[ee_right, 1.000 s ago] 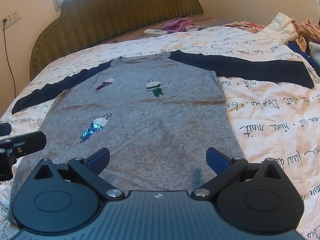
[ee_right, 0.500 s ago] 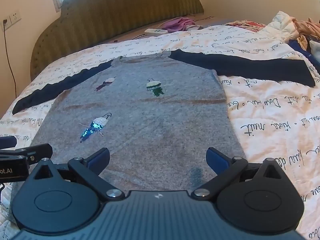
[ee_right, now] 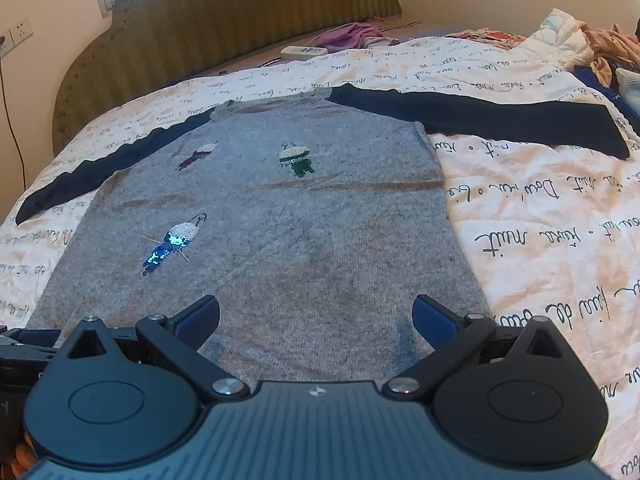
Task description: Fold small clothes
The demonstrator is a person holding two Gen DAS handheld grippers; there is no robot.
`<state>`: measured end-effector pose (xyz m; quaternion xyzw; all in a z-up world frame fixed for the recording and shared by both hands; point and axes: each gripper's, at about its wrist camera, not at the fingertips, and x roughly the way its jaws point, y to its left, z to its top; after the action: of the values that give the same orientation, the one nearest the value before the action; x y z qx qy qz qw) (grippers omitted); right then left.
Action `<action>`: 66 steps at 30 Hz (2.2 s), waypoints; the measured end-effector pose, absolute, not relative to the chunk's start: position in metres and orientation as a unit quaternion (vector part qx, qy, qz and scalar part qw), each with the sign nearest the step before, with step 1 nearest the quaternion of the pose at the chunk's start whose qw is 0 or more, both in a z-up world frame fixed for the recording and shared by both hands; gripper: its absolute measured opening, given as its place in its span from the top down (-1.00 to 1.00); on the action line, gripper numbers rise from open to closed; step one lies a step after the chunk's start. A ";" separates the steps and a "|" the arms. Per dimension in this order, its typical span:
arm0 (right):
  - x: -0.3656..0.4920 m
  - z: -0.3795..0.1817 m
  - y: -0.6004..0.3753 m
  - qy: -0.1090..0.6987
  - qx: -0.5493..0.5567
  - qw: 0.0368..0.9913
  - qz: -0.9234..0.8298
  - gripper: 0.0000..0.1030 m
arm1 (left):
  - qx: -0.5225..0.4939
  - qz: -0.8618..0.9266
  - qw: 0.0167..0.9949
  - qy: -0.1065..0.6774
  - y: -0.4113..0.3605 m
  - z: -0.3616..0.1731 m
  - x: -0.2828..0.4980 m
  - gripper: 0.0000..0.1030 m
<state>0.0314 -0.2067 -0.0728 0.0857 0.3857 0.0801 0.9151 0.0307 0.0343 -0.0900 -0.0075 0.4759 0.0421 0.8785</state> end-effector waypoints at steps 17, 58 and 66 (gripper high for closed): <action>0.046 -0.072 -0.211 0.383 0.083 0.916 0.086 -1.00 | 0.010 0.034 0.888 0.459 0.023 -0.069 0.038 -1.00; 0.182 -0.086 -0.458 0.293 0.188 0.933 -0.089 -1.00 | -0.006 0.028 0.902 0.432 0.010 -0.068 0.166 -1.00; 0.189 -0.115 -0.566 0.270 0.356 0.884 -0.136 -1.00 | 0.000 0.017 0.908 0.419 -0.008 -0.068 0.194 -0.99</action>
<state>0.1895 -0.5660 -0.1150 0.3560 0.2696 -0.1363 0.8843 0.1938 -0.0078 -0.0679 -0.0001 0.4185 0.0168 0.9080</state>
